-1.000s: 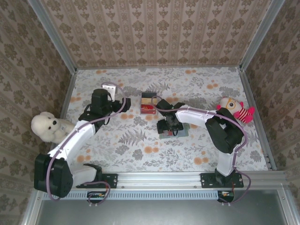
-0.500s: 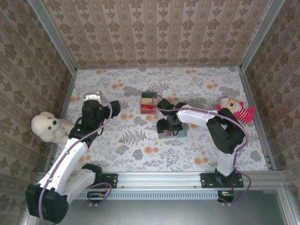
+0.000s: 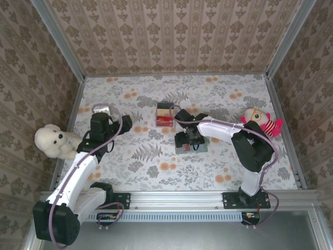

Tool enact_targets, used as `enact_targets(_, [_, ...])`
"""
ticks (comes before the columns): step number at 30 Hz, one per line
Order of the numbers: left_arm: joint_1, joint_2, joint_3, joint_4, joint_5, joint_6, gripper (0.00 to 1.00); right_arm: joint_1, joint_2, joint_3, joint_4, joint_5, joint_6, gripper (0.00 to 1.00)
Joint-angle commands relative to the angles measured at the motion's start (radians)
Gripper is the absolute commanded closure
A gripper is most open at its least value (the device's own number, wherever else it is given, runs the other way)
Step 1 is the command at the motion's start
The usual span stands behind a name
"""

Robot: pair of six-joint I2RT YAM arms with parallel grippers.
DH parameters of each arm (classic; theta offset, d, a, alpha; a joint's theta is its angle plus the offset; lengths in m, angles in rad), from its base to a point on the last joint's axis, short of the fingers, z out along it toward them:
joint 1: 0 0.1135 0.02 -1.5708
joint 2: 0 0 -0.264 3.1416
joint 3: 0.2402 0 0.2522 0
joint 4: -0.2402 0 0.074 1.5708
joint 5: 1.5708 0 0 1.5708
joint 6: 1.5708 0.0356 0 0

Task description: Take the credit cards out of the card holder

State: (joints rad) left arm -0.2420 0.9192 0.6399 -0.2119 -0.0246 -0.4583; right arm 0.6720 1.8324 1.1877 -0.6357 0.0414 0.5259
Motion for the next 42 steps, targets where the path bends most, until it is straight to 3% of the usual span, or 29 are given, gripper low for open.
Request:
enact_targets(1, [0.007, 0.006, -0.014, 0.046, 0.052, -0.006, 0.00, -0.003, 0.031, 0.015, -0.039, 0.052, -0.018, 0.16])
enact_targets(11, [0.008, 0.074, -0.025, 0.102, 0.110, -0.048, 0.00, -0.026, 0.068, -0.021, 0.000, 0.010, -0.014, 0.21])
enact_targets(19, [-0.004, 0.185, -0.022, 0.203, 0.269, -0.092, 0.00, -0.063, 0.023, -0.102, 0.078, -0.039, -0.004, 0.35])
enact_targets(24, [-0.075, 0.255, -0.007, 0.248, 0.308, -0.117, 0.00, -0.077, -0.005, -0.151, 0.149, -0.073, 0.009, 0.39])
enact_targets(30, [-0.249, 0.398, 0.059, 0.266, 0.316, -0.169, 0.05, -0.088, -0.019, -0.175, 0.177, -0.074, 0.020, 0.48])
enact_targets(33, [-0.330, 0.495, 0.092, 0.305, 0.342, -0.208, 0.13, -0.088, -0.021, -0.181, 0.175, -0.058, 0.024, 0.49])
enact_targets(36, [-0.393, 0.593, 0.129, 0.353, 0.370, -0.253, 0.27, -0.088, -0.030, -0.193, 0.180, -0.041, 0.028, 0.50])
enact_targets(40, [-0.437, 0.716, 0.147, 0.460, 0.414, -0.337, 0.62, -0.088, -0.042, -0.210, 0.193, -0.033, 0.038, 0.51])
enact_targets(42, [-0.451, 0.774, 0.157, 0.509, 0.438, -0.371, 0.72, -0.088, -0.048, -0.214, 0.199, -0.034, 0.041, 0.51])
